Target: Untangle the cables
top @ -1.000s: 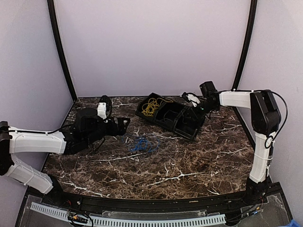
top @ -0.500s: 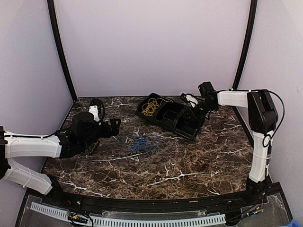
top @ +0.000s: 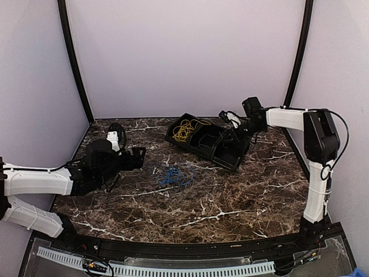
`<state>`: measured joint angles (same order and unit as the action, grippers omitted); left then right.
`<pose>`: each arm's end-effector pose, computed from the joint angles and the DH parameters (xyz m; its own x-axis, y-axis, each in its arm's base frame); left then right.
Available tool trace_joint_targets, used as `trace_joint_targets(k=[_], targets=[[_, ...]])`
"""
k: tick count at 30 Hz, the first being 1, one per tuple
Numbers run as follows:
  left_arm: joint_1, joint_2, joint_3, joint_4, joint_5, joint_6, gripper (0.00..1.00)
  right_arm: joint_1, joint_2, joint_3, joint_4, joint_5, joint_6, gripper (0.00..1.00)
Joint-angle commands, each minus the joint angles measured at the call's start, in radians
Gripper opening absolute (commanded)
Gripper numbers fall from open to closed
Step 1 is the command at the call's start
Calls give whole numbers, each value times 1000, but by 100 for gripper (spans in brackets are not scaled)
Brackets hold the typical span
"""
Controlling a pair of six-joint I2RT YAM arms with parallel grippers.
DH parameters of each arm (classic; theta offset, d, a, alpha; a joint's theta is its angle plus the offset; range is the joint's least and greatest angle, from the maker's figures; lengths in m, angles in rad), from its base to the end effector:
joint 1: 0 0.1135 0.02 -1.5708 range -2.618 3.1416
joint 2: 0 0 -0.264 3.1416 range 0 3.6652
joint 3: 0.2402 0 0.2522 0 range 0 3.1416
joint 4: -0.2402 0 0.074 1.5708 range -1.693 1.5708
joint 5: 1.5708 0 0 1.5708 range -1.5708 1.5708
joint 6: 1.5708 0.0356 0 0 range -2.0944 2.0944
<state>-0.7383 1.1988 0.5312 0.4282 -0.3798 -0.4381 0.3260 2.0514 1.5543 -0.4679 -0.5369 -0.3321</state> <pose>0.1994 -0.1636 0.2295 -0.3110 -0.2497 -0.9170 0.2504 0.9092 -0.3325 0.4162 0.1599 0.1975 -0.5565 -0.4839 -0.6754 -0.7749 0.5956 0.2118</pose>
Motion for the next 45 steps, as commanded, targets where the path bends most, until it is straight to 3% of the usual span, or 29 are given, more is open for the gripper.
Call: trace_joint_targets(k=[1,11,22,27,32,36,39,41,45], targets=[[-3,-60,-16,32,10,3,96,-3,-67,106,-14,-123,82,0],[-2,-95,-2,48,136,-31,86,38,191,455,-64,-164,224,0],[-7,-101,-22,68,134,-47,81,46,129,283,22,-130,232,0],[-7,-44,5,77,156,-60,81,51,160,289,-10,-128,231,1],[-8,-34,3,67,119,-53,83,72,87,260,-35,-48,203,27],[-9,-12,11,8,67,-20,91,80,-21,203,-38,142,200,46],[-9,10,15,-44,60,-12,92,81,-102,168,-45,232,177,51],[-7,27,19,-80,62,-25,88,81,-138,148,-50,243,167,53],[-4,67,27,-141,79,-88,72,96,-188,73,-32,99,116,53]])
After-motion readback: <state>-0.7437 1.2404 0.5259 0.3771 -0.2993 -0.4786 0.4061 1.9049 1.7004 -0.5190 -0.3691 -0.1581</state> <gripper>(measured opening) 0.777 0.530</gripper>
